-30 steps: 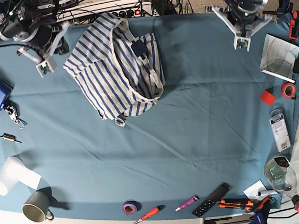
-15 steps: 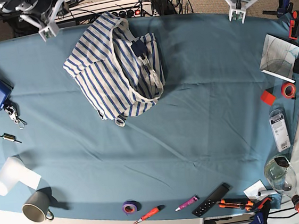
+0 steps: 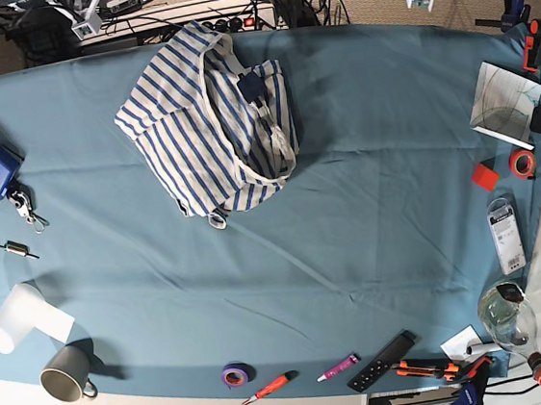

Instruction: Fold the T-shirt properly

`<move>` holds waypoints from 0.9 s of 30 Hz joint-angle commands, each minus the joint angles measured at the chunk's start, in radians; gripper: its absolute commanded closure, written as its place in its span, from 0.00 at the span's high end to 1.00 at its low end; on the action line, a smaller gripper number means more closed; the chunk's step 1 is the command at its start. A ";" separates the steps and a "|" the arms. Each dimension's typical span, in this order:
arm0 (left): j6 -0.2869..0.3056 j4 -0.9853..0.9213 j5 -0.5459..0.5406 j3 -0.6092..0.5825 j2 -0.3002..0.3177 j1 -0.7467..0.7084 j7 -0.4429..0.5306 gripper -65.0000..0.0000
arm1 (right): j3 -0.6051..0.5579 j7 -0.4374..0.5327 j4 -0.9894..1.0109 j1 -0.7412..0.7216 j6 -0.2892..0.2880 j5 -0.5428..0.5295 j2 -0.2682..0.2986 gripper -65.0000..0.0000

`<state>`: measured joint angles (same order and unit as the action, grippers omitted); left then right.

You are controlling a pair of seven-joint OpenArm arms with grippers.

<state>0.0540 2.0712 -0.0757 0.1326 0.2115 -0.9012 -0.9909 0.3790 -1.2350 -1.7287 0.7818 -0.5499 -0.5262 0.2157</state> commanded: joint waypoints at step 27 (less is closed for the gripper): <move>0.105 -1.111 0.012 0.003 -0.002 0.429 0.594 0.00 | -0.592 0.657 0.958 -0.452 0.129 0.534 0.016 0.00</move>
<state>0.1547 0.9520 -0.0654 0.1329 0.2054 -0.4606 -0.3912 -0.2176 -0.5751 -0.7605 0.3241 -0.4107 0.0189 0.2264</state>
